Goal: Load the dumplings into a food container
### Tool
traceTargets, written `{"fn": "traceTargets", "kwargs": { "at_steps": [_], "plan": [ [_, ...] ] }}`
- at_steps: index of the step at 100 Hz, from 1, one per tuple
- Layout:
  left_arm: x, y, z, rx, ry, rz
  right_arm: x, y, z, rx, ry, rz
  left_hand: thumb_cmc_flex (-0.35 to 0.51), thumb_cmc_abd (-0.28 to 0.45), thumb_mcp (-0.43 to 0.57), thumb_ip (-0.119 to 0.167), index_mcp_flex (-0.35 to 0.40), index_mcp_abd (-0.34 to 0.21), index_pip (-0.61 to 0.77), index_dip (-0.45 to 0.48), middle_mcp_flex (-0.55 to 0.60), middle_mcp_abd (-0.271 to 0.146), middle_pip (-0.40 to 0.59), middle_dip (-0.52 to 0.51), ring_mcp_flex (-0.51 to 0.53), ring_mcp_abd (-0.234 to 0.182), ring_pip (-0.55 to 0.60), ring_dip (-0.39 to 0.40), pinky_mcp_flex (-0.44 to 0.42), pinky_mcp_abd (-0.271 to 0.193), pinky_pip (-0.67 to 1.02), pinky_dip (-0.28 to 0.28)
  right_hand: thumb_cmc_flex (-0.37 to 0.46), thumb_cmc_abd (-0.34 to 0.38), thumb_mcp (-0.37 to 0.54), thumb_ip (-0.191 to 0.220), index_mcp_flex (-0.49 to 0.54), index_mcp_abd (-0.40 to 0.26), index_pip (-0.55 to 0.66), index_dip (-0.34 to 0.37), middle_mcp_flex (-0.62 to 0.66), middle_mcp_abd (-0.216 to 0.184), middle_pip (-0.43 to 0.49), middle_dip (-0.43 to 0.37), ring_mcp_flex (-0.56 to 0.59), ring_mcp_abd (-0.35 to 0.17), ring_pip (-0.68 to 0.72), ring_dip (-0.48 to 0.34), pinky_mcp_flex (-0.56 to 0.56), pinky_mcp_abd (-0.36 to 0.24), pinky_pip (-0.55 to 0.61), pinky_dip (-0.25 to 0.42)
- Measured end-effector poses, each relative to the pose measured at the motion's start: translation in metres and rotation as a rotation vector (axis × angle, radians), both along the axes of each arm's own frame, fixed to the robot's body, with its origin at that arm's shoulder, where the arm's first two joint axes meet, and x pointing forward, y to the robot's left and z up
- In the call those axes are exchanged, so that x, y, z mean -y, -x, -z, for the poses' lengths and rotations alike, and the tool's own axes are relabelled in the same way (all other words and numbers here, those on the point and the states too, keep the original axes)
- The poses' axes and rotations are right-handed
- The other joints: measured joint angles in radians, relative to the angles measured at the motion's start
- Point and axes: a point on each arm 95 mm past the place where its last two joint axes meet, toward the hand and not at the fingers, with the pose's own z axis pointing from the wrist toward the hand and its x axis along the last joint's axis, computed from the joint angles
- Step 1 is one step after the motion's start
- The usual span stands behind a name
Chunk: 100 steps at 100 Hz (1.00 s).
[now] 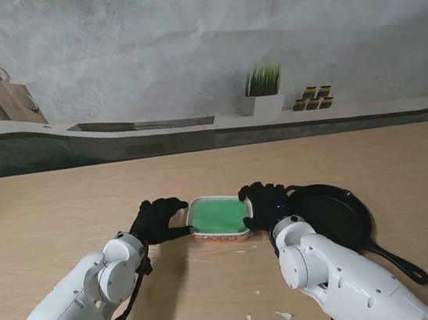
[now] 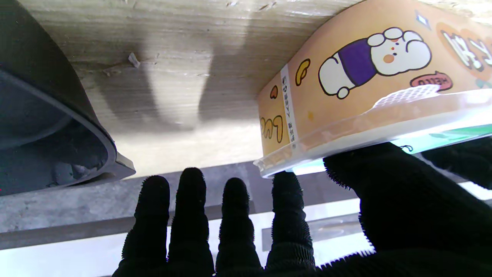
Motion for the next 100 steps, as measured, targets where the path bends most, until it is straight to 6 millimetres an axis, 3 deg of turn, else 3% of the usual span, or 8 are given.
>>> {"fn": "traceTargets", "kwargs": {
  "at_steps": [10,25,51,74,91,100],
  "plan": [
    [-0.002,0.004,0.0,0.0,0.009,-0.007,0.005,-0.001,-0.001,0.009,-0.012,-0.004,0.057,-0.016,-0.02,0.0,0.0,0.011,0.006,0.0,0.0,0.0,0.0,-0.001,0.0,0.0,0.0,-0.008,0.0,0.0,0.0,0.0,0.001,0.0,-0.022,0.0,0.0,0.0,-0.011,-0.012,0.0,0.0,0.0,0.0,-0.01,-0.002,0.006,-0.004,-0.001,0.0,-0.033,-0.016],
    [-0.005,0.008,-0.006,0.025,0.029,-0.01,0.012,-0.004,-0.006,0.05,-0.067,-0.053,0.061,-0.016,-0.021,0.0,0.0,0.011,0.006,0.0,0.0,0.0,0.0,-0.002,0.0,0.0,0.0,-0.008,0.001,-0.001,0.0,0.0,-0.009,-0.011,-0.105,0.0,-0.001,0.012,-0.098,-0.039,0.0,-0.013,0.0,0.0,-0.012,-0.026,-0.029,-0.022,-0.002,0.0,-0.057,-0.023],
    [-0.014,0.018,-0.034,0.122,0.135,-0.04,0.024,0.0,-0.037,0.115,-0.265,-0.091,0.073,0.023,-0.069,0.0,0.0,0.011,0.006,0.0,0.0,0.0,-0.027,-0.035,0.0,0.0,-0.03,-0.034,0.004,-0.001,0.0,0.0,-0.032,0.018,-0.164,0.0,-0.002,0.001,-0.139,-0.049,0.0,-0.024,-0.012,0.0,-0.012,-0.036,-0.095,-0.052,-0.002,0.0,-0.11,-0.027],
    [-0.02,0.045,-0.061,0.137,0.438,-0.092,0.033,0.025,-0.059,0.087,-0.598,-0.067,0.084,0.044,-0.151,0.0,-0.017,-0.001,-0.006,-0.004,0.0,0.0,-0.096,-0.109,-0.002,0.0,-0.085,-0.07,0.071,-0.007,0.002,-0.012,-0.069,0.054,-0.128,0.0,-0.002,0.05,-0.124,-0.135,0.0,-0.024,-0.07,-0.022,-0.012,-0.051,-0.257,-0.123,0.027,0.007,-0.334,-0.045],
    [-0.022,0.076,-0.068,0.116,0.665,-0.166,0.041,0.049,-0.062,-0.02,-0.755,-0.093,0.106,0.044,-0.164,0.0,-0.013,0.003,-0.006,-0.007,0.0,0.01,-0.01,-0.062,-0.001,0.027,-0.026,-0.055,0.111,-0.007,0.061,0.028,-0.08,0.08,-0.105,0.0,-0.001,0.049,-0.125,-0.159,0.0,-0.024,-0.071,-0.022,-0.012,-0.051,-0.282,-0.134,0.049,0.016,-0.429,-0.027],
    [-0.023,0.091,-0.067,0.121,0.66,-0.156,0.044,0.062,-0.059,-0.041,-0.773,-0.116,0.122,0.041,-0.172,0.0,-0.001,0.003,-0.006,-0.007,0.0,0.01,-0.008,-0.061,-0.001,0.027,-0.026,-0.055,0.11,-0.007,0.061,0.037,-0.08,0.08,-0.105,0.0,0.005,0.048,-0.136,-0.159,0.0,-0.024,-0.071,-0.022,-0.012,-0.052,-0.291,-0.137,0.051,0.016,-0.456,-0.018]
  ]
}}
